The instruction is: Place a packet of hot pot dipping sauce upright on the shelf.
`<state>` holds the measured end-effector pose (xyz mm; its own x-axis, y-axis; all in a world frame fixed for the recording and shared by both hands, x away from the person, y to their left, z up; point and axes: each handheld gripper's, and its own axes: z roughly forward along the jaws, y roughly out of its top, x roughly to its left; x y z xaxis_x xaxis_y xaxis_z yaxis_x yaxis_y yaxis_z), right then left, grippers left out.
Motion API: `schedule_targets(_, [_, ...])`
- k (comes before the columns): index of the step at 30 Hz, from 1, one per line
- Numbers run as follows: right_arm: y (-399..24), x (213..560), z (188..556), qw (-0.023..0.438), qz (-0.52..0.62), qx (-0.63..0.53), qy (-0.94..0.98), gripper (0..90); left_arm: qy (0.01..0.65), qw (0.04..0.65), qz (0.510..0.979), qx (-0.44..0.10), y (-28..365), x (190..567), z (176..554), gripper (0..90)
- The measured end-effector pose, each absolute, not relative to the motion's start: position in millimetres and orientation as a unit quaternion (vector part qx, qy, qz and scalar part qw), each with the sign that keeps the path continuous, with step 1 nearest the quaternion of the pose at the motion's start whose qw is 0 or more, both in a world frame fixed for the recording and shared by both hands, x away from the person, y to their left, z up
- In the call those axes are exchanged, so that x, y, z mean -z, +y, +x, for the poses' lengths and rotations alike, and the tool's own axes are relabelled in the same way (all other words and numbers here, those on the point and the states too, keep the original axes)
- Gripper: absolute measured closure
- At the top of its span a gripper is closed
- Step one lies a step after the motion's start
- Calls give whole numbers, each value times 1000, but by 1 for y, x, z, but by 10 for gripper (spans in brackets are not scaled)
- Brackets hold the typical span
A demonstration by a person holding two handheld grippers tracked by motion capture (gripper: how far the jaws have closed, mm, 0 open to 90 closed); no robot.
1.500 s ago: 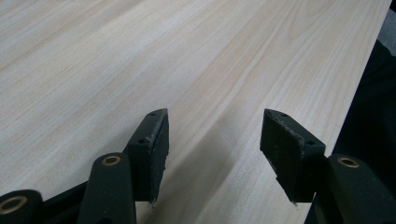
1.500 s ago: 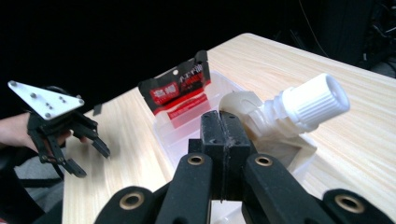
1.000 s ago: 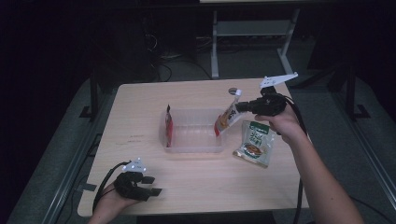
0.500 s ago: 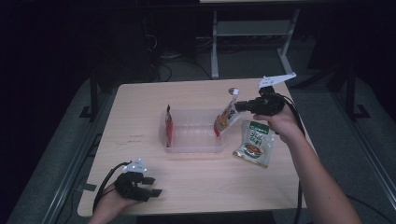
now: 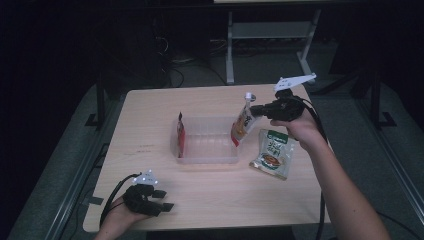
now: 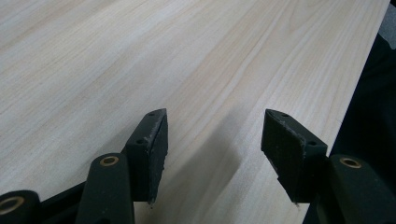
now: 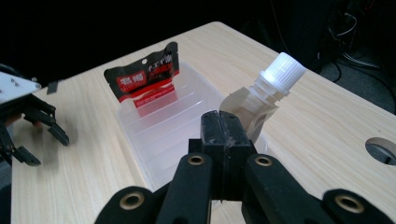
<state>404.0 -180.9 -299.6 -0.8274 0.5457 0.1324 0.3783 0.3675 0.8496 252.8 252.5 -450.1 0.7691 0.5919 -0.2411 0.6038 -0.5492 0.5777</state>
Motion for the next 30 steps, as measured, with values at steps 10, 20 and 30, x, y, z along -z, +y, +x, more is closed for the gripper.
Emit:
schedule_targets(10, [-161, 310, 405, 75, 270, -480, 831, 900, 342, 333, 879, 12, 253, 451, 252, 407])
schedule_targets(20, [-148, 326, 409, 61, 268, -481, 832, 900, 340, 332, 880, 13, 253, 451, 253, 407])
schedule_targets(30, [-144, 336, 410, 55, 275, -474, 835, 893, 338, 329, 882, 15, 253, 452, 253, 406])
